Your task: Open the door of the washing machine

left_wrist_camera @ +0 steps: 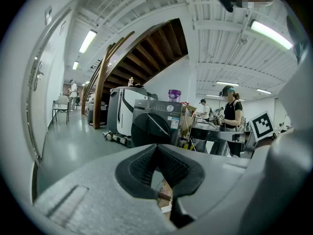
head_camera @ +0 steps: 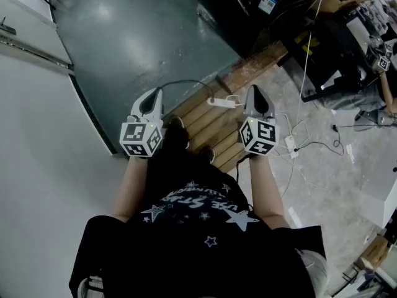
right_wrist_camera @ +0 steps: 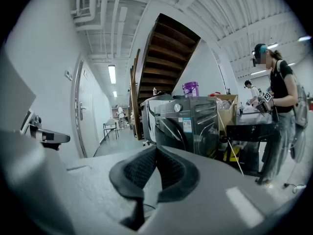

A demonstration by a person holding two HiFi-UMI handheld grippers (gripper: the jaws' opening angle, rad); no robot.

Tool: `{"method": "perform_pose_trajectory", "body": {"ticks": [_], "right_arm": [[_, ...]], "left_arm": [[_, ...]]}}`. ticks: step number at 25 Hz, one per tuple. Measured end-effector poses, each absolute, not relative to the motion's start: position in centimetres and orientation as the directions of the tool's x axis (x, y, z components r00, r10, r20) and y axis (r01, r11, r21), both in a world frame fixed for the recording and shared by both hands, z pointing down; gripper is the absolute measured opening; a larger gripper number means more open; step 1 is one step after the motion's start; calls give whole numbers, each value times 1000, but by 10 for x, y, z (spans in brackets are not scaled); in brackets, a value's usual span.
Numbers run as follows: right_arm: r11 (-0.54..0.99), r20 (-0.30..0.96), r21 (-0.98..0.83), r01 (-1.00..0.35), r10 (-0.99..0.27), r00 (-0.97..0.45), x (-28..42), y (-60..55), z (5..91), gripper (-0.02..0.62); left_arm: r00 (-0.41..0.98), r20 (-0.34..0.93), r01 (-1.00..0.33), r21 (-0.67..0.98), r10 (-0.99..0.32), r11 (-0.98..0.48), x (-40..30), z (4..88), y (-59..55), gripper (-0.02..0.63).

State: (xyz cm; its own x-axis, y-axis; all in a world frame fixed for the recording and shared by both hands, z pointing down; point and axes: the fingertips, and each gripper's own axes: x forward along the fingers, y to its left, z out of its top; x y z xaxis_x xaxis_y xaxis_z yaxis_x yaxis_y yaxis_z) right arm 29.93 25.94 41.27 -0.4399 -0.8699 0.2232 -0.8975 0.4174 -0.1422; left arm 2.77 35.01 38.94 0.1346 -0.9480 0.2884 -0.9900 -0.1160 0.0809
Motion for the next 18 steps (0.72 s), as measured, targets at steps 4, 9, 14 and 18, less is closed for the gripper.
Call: {"method": "perform_pose_trajectory", "body": {"ticks": [4,9,14,18], "right_arm": [[411,230,-163,-897,-868,-440,303,268,415,3],[420,227,-166,-892,-864,-449,302,271,413,3],[426,228,-165,-890,-861,-454,294,267,412,3],[425,231,-170,-889,-860,-455,284,259,417,3]], "left_arm": [[158,279,-987,67,-947,-145,37,384,353,9],[163,281,-986,70,-946,-150,41,383,359,9],[157,288,-987,82,-945,-139,33,385,358,9],[148,294,-988,81,-944,-129,21,389,352,9]]}}
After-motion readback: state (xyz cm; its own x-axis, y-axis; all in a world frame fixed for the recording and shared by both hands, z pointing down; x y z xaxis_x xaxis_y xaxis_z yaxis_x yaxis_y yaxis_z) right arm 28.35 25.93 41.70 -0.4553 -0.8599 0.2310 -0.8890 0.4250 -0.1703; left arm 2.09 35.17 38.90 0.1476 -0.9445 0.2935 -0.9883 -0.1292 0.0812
